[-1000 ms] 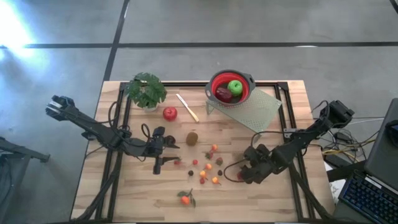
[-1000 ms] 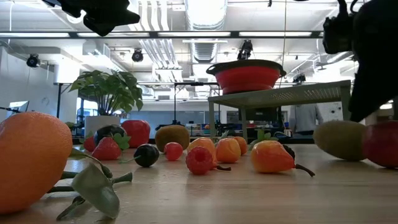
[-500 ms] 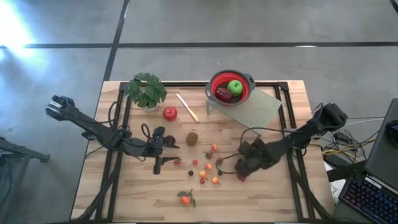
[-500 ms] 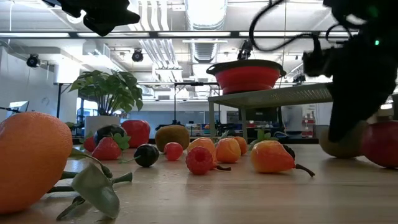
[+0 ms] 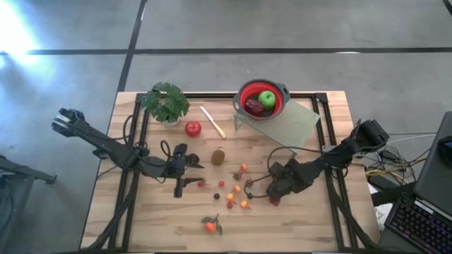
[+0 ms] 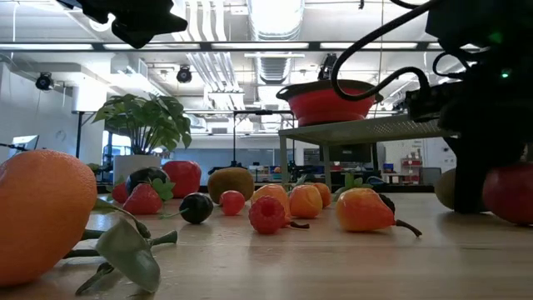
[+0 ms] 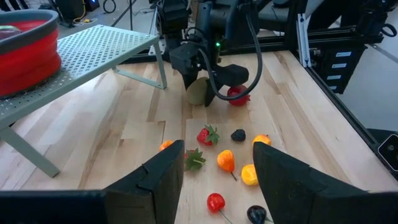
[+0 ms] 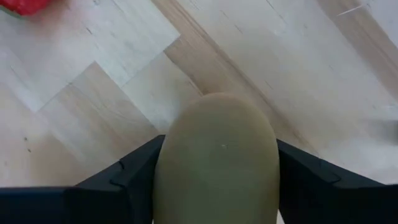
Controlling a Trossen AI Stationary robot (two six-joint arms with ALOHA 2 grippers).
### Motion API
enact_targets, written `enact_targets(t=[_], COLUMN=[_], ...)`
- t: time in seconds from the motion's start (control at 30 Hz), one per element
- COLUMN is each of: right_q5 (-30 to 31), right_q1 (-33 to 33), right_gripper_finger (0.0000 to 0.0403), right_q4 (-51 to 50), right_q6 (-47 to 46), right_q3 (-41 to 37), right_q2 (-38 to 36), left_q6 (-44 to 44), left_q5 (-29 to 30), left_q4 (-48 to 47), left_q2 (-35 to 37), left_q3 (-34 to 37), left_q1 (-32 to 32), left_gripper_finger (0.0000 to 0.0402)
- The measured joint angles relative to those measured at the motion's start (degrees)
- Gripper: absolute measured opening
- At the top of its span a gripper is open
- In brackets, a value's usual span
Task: Pick & Place Fruit
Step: Put the kiwi into the red gray colander on the shelf
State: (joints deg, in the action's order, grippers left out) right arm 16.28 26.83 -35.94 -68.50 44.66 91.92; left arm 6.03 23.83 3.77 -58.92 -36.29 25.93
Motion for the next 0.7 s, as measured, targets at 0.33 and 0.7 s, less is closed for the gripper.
enact_targets(t=[0.33,0.7], right_q5=[-0.25,0.15], right_q1=[0.00,0.00], right_gripper_finger=[0.0228,0.0220], right_q4=[-0.12,-0.27], right_q6=[1.26,3.77], right_q3=[-0.08,1.47], right_q2=[-0.68,-0.72], left_q6=[0.01,-0.01], left_q5=[0.00,0.00], left_q4=[0.02,0.02], left_q2=[0.00,0.00], left_q3=[0.00,0.00], left_q1=[0.00,-0.01], left_gripper_finger=[0.0197,0.0197])
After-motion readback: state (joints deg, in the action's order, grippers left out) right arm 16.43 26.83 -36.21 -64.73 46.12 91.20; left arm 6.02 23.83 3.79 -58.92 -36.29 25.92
